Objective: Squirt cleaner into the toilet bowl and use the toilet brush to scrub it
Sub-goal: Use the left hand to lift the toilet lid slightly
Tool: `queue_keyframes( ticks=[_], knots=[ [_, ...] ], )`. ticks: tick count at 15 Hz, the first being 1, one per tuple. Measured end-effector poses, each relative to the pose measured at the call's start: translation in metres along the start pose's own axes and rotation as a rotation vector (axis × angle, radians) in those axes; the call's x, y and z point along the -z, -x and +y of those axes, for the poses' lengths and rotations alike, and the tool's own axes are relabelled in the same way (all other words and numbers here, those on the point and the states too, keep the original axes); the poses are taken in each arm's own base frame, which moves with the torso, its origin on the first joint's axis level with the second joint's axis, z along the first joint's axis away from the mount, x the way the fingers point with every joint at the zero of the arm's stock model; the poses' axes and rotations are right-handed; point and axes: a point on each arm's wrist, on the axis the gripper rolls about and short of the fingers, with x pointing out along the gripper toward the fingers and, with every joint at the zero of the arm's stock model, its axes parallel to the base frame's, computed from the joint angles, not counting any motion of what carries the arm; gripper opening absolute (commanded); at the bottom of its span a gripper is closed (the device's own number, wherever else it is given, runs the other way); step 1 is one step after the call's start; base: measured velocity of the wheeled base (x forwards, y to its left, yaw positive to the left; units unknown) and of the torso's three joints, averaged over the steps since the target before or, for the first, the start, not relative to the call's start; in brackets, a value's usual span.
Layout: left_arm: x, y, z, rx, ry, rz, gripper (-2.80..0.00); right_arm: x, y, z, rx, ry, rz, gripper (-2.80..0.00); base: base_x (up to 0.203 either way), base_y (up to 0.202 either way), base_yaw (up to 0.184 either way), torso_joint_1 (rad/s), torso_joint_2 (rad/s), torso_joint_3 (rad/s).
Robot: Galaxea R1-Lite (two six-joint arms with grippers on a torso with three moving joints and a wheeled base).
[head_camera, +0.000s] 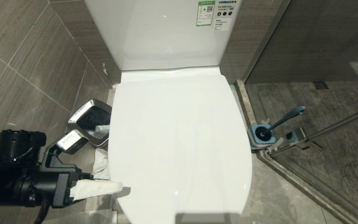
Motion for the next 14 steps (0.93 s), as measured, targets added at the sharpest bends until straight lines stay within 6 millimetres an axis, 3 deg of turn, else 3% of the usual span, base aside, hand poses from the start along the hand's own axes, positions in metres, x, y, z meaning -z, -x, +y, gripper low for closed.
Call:
queue_keyframes(
  ticks=[9,14],
  knots=[
    [-0.012,0.008,-0.036,0.029,-0.089,-0.036,0.00,0.000,0.000,0.000,0.000,0.000,0.000,-2.80,0.000,0.000,0.000,0.000,0.00,0.000],
    [-0.030,0.010,-0.056,0.051,-0.073,-0.056,0.00,0.000,0.000,0.000,0.000,0.001,-0.001,-2.80,0.000,0.000,0.000,0.000,0.00,0.000]
  ],
)
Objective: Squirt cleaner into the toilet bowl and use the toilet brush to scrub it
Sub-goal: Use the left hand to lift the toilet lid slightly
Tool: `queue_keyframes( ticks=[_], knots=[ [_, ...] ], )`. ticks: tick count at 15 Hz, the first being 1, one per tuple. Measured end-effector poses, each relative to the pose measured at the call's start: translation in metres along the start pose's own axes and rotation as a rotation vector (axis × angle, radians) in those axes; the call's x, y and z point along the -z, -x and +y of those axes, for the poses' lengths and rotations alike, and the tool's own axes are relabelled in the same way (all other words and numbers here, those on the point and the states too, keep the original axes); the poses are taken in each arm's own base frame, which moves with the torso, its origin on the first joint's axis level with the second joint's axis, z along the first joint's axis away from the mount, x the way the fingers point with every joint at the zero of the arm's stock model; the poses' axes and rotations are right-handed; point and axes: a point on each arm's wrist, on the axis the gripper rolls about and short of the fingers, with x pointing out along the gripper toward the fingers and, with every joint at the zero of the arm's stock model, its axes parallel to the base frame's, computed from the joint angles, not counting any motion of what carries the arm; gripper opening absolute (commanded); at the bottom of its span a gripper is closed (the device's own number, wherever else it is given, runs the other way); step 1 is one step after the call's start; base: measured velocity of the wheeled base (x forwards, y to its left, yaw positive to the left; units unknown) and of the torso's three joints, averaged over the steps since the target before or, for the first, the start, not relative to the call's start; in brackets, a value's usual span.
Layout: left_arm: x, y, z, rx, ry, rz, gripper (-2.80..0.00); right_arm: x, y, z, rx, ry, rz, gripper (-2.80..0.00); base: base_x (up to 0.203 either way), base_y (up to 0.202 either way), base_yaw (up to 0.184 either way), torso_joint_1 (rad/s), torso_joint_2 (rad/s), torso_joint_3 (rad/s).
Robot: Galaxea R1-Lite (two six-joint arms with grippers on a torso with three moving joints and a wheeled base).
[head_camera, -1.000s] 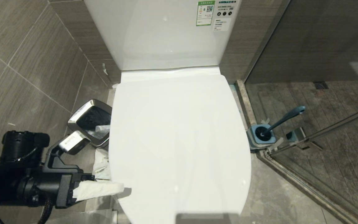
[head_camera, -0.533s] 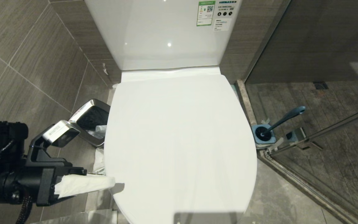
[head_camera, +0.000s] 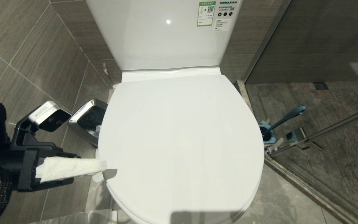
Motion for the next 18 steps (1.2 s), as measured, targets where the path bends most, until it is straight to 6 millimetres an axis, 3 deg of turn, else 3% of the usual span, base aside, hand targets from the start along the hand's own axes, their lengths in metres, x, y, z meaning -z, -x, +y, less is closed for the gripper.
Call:
queue_keyframes(
  ticks=[3,10,18],
  knots=[
    [-0.012,0.001,-0.011,0.011,0.047,-0.018,0.00,0.000,0.000,0.000,0.000,0.000,0.000,-2.80,0.000,0.000,0.000,0.000,0.00,0.000],
    [-0.021,0.008,-0.028,0.013,0.209,-0.052,0.00,0.000,0.000,0.000,0.000,0.000,0.001,-2.80,0.000,0.000,0.000,0.000,0.00,0.000],
    [-0.058,0.015,-0.072,0.122,0.467,-0.131,0.00,0.000,0.000,0.000,0.000,0.000,0.001,-2.80,0.000,0.000,0.000,0.000,0.00,0.000]
  ],
)
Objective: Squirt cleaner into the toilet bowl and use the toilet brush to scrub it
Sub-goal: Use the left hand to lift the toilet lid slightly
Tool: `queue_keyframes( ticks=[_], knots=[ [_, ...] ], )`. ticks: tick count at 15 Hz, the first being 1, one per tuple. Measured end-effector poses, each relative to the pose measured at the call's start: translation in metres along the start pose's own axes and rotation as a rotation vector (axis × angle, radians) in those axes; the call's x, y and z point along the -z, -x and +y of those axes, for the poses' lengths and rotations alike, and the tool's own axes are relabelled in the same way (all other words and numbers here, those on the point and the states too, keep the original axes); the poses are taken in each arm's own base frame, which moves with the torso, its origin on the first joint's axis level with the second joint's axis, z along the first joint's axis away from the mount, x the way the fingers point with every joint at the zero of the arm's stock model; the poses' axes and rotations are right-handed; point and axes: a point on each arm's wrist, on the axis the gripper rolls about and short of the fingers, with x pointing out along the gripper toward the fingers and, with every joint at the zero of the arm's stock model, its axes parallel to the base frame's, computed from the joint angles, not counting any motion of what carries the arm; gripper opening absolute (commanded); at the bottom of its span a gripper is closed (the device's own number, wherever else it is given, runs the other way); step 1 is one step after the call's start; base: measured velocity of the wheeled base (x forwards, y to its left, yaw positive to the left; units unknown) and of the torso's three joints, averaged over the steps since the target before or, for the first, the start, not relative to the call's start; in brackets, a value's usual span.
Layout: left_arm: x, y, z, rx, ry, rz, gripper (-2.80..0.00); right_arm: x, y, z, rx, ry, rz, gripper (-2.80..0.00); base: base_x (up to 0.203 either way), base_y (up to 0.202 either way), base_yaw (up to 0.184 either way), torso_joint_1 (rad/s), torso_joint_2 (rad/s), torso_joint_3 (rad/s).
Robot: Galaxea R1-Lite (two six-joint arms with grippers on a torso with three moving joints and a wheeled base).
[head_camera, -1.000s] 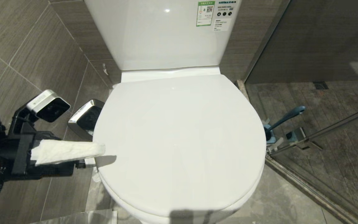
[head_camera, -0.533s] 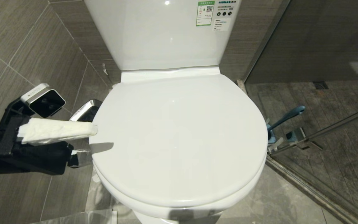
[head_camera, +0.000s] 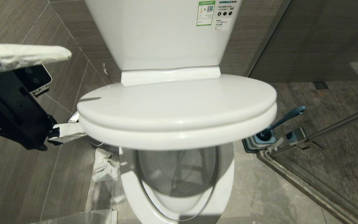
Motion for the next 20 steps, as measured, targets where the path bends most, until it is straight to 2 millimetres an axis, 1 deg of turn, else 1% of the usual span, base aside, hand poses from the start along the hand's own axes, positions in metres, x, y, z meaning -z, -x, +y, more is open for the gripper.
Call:
queue_keyframes(
  ticks=[5,7,10,14,18,20],
  knots=[
    [-0.005,0.000,-0.037,0.111,0.016,-0.030,0.00,0.000,0.000,0.000,0.000,0.000,0.001,-2.80,0.000,0.000,0.000,0.000,0.00,0.000],
    [-0.010,-0.001,-0.046,0.138,0.005,-0.048,0.00,0.000,0.000,0.000,0.001,0.000,0.000,-2.80,0.000,0.000,0.000,0.000,0.00,0.000],
    [-0.020,-0.003,-0.054,0.160,-0.023,-0.076,0.00,0.000,0.000,0.000,0.001,0.000,0.000,-2.80,0.000,0.000,0.000,0.000,0.00,0.000],
    [-0.041,-0.007,-0.063,0.201,-0.087,-0.129,0.00,0.000,0.000,0.000,0.001,0.000,0.000,-2.80,0.000,0.000,0.000,0.000,0.00,0.000],
    [-0.069,-0.011,-0.073,0.245,-0.148,-0.198,0.00,0.000,0.000,0.000,0.001,0.000,0.000,-2.80,0.000,0.000,0.000,0.000,0.00,0.000],
    [-0.084,-0.012,-0.075,0.260,-0.167,-0.229,0.00,0.000,0.000,0.000,0.000,0.000,0.000,-2.80,0.000,0.000,0.000,0.000,0.00,0.000]
  ],
)
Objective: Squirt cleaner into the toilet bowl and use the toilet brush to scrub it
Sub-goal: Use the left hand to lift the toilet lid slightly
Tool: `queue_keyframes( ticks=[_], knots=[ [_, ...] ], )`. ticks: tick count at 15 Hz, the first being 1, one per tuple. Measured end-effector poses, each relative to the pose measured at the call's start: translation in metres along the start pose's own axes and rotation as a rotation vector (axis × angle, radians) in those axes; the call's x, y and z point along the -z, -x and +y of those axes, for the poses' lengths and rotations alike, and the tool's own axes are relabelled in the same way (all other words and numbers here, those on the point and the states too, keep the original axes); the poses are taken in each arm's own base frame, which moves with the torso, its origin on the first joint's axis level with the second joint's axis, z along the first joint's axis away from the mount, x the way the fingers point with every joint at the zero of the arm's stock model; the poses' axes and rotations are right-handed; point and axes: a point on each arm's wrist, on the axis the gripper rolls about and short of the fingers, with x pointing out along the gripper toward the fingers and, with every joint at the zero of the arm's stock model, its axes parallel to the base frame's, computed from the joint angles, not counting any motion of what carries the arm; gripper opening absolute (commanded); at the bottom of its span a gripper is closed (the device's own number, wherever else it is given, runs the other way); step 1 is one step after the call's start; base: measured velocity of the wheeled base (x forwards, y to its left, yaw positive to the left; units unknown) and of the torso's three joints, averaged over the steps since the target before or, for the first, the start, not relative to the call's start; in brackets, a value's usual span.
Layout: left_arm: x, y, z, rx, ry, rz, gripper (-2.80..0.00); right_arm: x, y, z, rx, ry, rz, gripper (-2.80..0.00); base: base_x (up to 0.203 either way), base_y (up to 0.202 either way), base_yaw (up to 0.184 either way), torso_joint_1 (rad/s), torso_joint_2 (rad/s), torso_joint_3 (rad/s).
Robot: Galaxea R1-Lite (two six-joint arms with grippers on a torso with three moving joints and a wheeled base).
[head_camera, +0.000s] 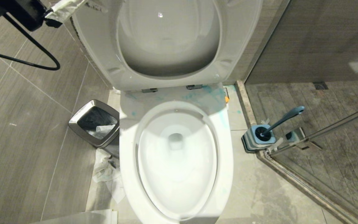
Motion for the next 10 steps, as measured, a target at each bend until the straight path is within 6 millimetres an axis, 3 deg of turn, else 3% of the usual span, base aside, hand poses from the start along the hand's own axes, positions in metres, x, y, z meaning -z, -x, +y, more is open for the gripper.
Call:
queue_keyframes(
  ticks=[10],
  knots=[
    [-0.067,-0.014,0.027,0.052,-0.119,-0.108,0.00,0.000,0.000,0.000,0.000,0.000,0.000,-2.80,0.000,0.000,0.000,0.000,0.00,0.000]
  ],
)
